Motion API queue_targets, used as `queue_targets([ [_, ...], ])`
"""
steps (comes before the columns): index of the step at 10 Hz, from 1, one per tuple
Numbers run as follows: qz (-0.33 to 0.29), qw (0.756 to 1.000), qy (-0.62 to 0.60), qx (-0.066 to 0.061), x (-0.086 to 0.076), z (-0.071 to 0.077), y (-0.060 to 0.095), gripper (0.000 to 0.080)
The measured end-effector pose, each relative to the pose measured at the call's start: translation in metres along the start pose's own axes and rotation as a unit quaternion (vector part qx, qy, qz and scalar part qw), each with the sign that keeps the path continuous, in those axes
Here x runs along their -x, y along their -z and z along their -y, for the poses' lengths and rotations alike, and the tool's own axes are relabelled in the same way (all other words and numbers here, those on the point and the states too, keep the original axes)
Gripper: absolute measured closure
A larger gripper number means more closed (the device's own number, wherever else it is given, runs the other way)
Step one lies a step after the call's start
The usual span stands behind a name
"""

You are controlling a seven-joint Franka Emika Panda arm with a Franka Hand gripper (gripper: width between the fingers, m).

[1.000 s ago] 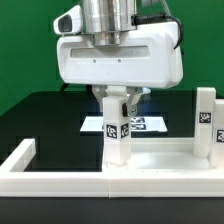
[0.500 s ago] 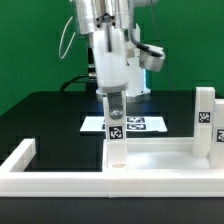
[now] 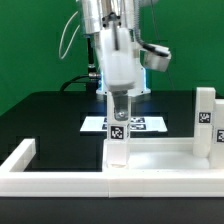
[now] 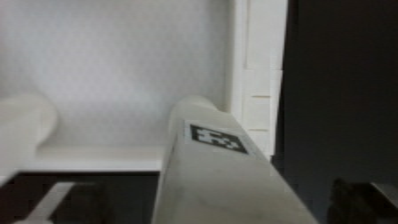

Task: Assemble desk

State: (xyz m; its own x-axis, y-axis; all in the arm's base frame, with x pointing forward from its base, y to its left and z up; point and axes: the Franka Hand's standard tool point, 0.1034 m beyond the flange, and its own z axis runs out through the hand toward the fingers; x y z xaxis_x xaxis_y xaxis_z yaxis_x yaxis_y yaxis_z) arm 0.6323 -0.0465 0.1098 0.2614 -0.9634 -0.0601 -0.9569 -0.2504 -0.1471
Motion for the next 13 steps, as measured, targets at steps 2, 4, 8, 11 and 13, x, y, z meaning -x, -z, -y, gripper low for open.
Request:
queue_targets([
  [2, 0.004, 0.991, 0.137, 0.003, 0.0055, -0.0047, -0.002, 0.0151],
  [4, 0.003, 0.978, 0.209, 0.003, 0.0031, -0.0053, -0.002, 0.0151],
  [8, -0.028, 0.904, 0.425, 0.024, -0.0009, -0.0005, 0.0002, 0.0204],
  [11, -0.029, 0.917, 0.397, 0.024, -0.001, -0.0006, 0.0001, 0.0477],
  [13, -0.031, 0.945, 0.324, 0.022, -0.0021, -0.0012, -0.0001, 0.0512],
])
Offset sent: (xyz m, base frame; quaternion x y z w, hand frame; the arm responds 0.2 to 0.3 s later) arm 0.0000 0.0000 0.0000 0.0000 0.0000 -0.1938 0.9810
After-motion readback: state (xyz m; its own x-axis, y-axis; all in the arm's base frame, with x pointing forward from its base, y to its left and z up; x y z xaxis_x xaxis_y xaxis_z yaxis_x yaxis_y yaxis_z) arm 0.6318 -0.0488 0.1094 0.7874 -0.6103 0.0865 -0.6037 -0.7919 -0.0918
